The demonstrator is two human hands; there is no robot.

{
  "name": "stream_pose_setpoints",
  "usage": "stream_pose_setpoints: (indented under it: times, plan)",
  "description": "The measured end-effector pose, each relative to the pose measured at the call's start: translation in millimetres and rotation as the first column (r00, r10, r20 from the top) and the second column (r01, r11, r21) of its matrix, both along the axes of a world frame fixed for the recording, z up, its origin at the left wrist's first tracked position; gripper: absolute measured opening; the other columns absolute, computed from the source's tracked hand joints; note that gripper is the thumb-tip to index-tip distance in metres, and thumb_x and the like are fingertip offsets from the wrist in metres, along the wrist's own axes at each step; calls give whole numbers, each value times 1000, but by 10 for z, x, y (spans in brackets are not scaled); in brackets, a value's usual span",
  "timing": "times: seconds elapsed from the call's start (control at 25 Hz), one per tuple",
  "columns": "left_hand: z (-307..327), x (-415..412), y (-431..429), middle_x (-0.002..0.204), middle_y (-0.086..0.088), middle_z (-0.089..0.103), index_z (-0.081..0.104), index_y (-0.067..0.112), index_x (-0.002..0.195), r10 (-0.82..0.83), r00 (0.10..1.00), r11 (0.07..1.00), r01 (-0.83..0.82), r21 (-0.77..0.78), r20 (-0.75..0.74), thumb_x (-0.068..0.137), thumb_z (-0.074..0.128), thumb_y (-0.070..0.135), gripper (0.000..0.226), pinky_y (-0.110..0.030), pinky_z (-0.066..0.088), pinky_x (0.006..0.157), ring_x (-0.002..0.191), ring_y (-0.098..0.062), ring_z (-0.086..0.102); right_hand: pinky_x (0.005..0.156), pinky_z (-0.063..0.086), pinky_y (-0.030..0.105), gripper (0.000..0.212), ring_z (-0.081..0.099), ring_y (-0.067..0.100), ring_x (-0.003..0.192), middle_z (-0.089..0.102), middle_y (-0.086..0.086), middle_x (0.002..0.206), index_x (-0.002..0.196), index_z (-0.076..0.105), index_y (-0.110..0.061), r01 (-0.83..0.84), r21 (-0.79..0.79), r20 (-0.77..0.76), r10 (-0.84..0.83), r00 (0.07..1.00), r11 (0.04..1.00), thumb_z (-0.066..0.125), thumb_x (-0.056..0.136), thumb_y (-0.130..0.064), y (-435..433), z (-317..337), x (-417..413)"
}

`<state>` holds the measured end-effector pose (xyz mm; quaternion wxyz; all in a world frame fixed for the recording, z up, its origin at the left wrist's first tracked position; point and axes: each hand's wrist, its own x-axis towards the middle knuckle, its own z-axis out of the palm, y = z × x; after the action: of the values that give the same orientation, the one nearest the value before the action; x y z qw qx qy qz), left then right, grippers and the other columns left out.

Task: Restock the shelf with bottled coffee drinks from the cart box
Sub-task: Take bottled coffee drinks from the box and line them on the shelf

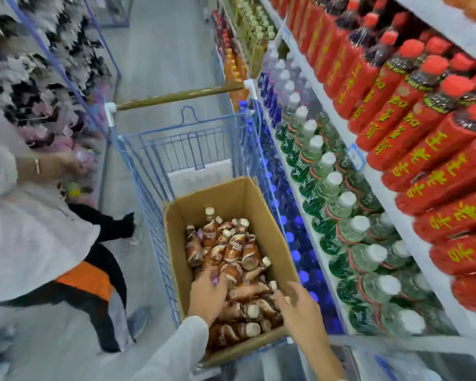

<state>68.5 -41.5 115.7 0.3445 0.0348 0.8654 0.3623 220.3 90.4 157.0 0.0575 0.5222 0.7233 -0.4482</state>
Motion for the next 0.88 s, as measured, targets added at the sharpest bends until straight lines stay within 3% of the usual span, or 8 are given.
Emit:
stream_pose_setpoints:
  times: [0.12,0.28,0.48,0.56,0.68,0.8,0.88]
  plan:
    - [-328,-217,209,126,-13,65,59,9,125,-41,994,994,51,-93,100,100,52,36,38,-29,41,88,117,-31,59,88,42,29,38,60,22,114,66,3,123,128,61,-21,21,-32,59,-19,998,999,64,94,-39,-20,-224,-147]
    - [-858,-462,601,141,-21,54,51,5,136,-93,967,962,149,-230,238,100,48,40,51,-37,41,104,128,-38,51,86,43,28,34,62,22,114,68,1,117,124,62,-23,5,-68,123,4,992,998,64,94,-39,15,-618,-217]
    - [-1503,-538,723,137,-16,59,55,8,137,-184,912,910,299,-287,368,92,61,44,58,-40,46,104,123,-34,57,94,48,35,32,62,22,111,69,1,116,120,63,-23,-35,-117,171,55,984,993,60,93,-39,138,-944,-466]
    - [-1502,-546,670,138,-10,59,57,9,133,-192,900,916,308,-258,391,94,57,48,55,-38,45,104,122,-32,57,96,49,37,34,62,21,112,68,-1,118,121,63,-23,-69,-101,164,85,983,992,57,93,-43,224,-988,-663]
    - [-1124,-499,492,134,-11,60,57,11,134,40,894,973,67,-221,446,94,57,50,55,-36,42,103,122,-33,56,97,48,37,34,60,23,114,65,2,120,122,62,-19,-64,-153,150,87,985,986,56,96,-40,390,-1116,-1041]
    - [-964,-309,18,124,-7,67,60,19,127,274,801,961,-205,-185,532,75,66,63,69,-42,48,104,110,-29,64,100,49,44,39,61,31,115,65,8,121,118,60,-20,-81,-166,172,110,979,983,54,90,-45,553,-1524,-1419]
    - [-916,-161,-211,116,-7,68,59,19,121,433,705,900,-377,-220,562,67,73,63,71,-48,53,99,103,-28,68,103,46,49,42,59,35,118,63,12,124,121,55,-18,-77,-151,199,107,974,986,50,89,-44,624,-1858,-1614]
